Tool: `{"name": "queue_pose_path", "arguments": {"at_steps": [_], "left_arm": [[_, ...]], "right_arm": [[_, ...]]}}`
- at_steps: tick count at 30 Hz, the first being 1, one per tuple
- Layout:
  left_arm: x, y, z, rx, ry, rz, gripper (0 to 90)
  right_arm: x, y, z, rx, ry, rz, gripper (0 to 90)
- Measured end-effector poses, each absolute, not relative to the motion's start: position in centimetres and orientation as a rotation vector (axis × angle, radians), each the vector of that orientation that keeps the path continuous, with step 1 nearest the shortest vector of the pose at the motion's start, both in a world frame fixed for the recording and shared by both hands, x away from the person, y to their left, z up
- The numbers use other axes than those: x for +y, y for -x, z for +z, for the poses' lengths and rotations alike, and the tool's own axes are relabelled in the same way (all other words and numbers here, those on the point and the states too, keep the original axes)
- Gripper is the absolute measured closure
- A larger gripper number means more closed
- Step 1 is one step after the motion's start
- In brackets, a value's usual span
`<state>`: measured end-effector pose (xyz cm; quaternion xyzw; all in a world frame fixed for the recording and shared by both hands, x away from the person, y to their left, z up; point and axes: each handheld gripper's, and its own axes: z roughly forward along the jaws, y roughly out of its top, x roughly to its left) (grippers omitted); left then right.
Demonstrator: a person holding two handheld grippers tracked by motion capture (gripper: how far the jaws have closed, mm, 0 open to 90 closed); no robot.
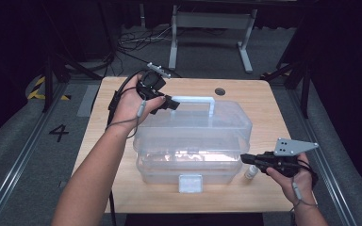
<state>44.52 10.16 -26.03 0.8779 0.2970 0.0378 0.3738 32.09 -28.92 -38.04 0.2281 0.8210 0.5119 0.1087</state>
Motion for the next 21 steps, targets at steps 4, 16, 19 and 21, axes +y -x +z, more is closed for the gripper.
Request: {"name": "queue_pose_path", "arguments": {"at_steps": [4, 16, 19, 21], "left_arm": [[10.15, -44.54, -26.02, 0.762, -2.247, 0.095, 74.2], [10.18, -44.61, -26.02, 0.766, -2.244, 0.089, 74.2], [10.16, -44.61, -26.00, 0.765, -2.245, 0.091, 74.1], [10.15, -44.59, -25.99, 0.765, -2.246, 0.094, 74.1]], "right_arm": [[-29.02, -32.30, -38.06, 2.379, -0.681, 1.555, 90.0], [-29.11, -32.69, -38.05, 2.332, -0.708, 1.615, 90.0], [-29.13, -32.71, -38.04, 2.329, -0.706, 1.617, 90.0], [-29.13, -32.71, -38.03, 2.329, -0.706, 1.617, 90.0]]}}
